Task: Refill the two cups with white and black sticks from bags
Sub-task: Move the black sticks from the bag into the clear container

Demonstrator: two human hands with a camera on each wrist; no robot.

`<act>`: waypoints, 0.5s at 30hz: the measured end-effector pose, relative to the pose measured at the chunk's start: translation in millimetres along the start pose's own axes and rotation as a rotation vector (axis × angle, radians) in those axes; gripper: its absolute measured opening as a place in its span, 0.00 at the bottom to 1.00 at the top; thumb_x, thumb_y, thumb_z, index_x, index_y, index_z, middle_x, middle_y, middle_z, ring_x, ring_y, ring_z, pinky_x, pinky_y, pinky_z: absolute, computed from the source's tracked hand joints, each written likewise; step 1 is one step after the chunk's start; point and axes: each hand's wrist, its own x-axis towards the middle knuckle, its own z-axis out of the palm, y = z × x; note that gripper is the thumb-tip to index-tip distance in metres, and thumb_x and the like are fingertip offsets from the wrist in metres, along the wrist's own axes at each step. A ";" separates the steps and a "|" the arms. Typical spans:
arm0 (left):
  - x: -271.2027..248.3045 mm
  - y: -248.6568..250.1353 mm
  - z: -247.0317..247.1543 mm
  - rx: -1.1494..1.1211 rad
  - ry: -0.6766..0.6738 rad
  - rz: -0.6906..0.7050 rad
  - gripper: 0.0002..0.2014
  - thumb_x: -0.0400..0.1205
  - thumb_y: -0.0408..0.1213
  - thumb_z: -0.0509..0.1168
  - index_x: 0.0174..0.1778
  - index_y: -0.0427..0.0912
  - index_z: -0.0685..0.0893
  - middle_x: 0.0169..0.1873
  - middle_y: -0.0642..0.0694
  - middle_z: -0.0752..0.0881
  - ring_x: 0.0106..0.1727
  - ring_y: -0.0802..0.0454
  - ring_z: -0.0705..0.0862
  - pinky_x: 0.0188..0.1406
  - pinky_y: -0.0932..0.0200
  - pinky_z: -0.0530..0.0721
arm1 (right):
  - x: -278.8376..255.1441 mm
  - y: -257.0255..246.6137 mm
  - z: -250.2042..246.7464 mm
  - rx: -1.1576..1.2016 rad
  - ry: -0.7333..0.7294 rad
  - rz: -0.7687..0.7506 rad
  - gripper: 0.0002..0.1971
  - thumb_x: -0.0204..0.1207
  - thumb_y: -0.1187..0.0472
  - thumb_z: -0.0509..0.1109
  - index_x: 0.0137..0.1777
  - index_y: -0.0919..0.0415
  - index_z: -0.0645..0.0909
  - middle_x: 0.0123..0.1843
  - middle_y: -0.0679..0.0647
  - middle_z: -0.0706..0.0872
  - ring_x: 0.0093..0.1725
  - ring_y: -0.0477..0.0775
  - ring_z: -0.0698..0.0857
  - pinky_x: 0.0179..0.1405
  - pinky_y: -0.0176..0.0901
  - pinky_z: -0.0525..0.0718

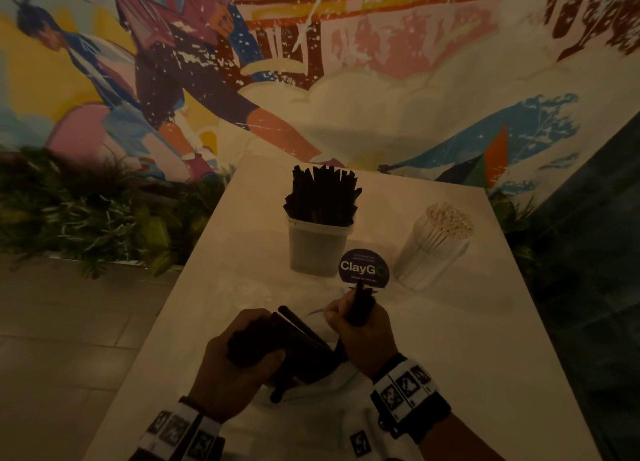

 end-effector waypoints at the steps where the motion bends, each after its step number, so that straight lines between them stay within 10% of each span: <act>1: -0.1 -0.9 -0.1 0.000 0.003 -0.003 0.23 0.58 0.53 0.72 0.50 0.67 0.79 0.45 0.60 0.87 0.47 0.60 0.87 0.47 0.59 0.86 | 1.6 -9.6 -0.7 0.100 -0.009 -0.005 0.21 0.69 0.79 0.71 0.30 0.50 0.78 0.30 0.50 0.84 0.38 0.60 0.85 0.47 0.52 0.85; 9: -0.4 -5.6 -1.4 -0.009 -0.004 0.002 0.22 0.60 0.51 0.73 0.51 0.66 0.80 0.46 0.58 0.88 0.50 0.56 0.87 0.50 0.53 0.87 | 15.9 -102.1 -15.6 0.356 -0.057 -0.157 0.03 0.76 0.76 0.65 0.42 0.71 0.75 0.27 0.55 0.79 0.23 0.49 0.77 0.23 0.41 0.79; 15: -1.8 -6.4 -1.5 -0.055 -0.003 0.016 0.22 0.61 0.49 0.74 0.50 0.67 0.81 0.49 0.55 0.88 0.52 0.55 0.87 0.51 0.56 0.86 | 46.2 -150.8 -31.4 0.318 0.160 -0.344 0.17 0.72 0.51 0.72 0.28 0.56 0.73 0.16 0.45 0.73 0.15 0.45 0.71 0.20 0.45 0.75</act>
